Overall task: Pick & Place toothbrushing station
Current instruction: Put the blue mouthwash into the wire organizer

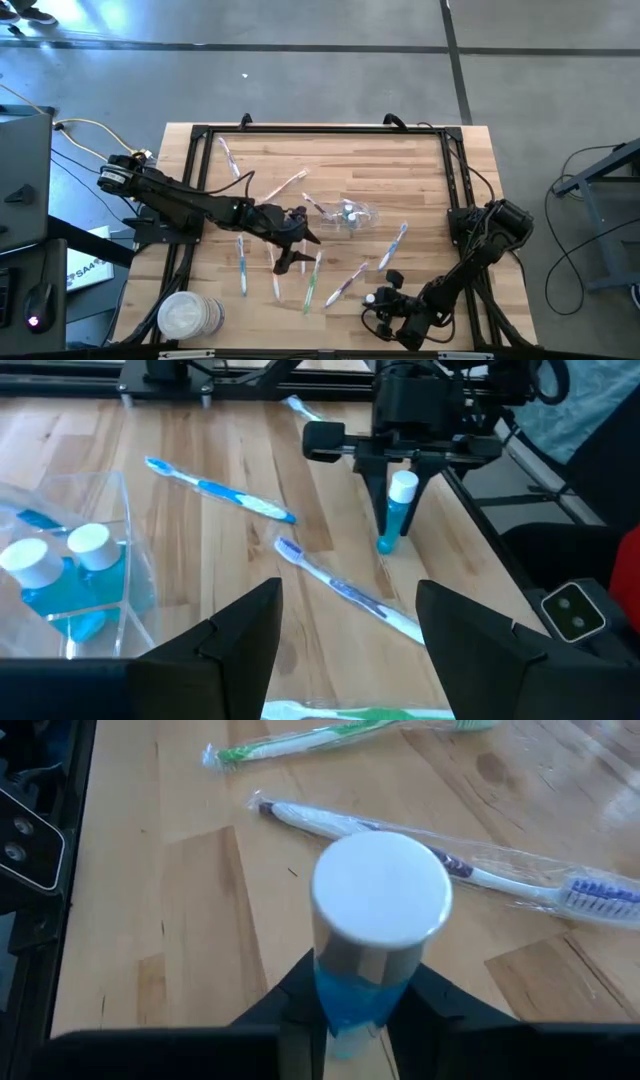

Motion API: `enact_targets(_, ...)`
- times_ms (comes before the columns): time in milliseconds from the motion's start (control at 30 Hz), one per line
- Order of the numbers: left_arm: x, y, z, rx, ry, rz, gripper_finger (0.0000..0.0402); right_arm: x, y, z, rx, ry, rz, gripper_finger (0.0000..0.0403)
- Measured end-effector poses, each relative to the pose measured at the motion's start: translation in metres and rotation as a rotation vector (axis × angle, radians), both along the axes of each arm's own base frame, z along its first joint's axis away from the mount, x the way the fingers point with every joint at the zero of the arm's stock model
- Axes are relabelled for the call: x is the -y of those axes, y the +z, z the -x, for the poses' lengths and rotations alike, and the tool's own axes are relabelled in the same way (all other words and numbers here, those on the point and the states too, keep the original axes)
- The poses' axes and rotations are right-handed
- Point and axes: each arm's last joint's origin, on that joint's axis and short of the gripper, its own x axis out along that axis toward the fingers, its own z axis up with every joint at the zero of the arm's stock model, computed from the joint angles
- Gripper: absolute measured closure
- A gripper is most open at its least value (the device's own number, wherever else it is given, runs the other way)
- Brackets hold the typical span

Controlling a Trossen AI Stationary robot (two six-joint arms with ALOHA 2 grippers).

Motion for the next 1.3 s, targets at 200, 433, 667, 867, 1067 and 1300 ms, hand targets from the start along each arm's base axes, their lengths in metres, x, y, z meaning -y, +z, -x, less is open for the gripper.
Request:
enact_targets(200, 0.003, -0.003, -0.003, 0.014, -0.068, -0.004, 0.0171, -0.001, 0.000, 0.000, 0.002, 0.005, -0.005, 0.0339)
enact_targets(433, 0.025, -0.022, -0.024, 0.135, -0.177, 0.032, 0.0171, 0.000, 0.006, -0.009, 0.039, 0.059, 0.011, 0.0339)
enact_targets(667, 0.049, -0.045, -0.041, 0.287, -0.214, 0.029, 0.0171, 0.005, 0.008, -0.018, 0.055, 0.082, 0.046, 0.0339)
enact_targets(867, 0.063, -0.052, -0.054, 0.293, -0.181, 0.096, 0.0171, 0.007, 0.010, -0.023, 0.065, 0.098, 0.080, 0.0339)
enact_targets(1067, 0.076, -0.055, -0.079, 0.261, -0.138, 0.074, 0.0171, 0.010, 0.013, -0.030, 0.095, 0.110, 0.095, 0.0339)
enact_targets(1300, 0.077, -0.056, -0.086, 0.167, -0.120, 0.067, 0.0171, 0.009, 0.015, -0.031, 0.108, 0.133, 0.114, 0.0339)
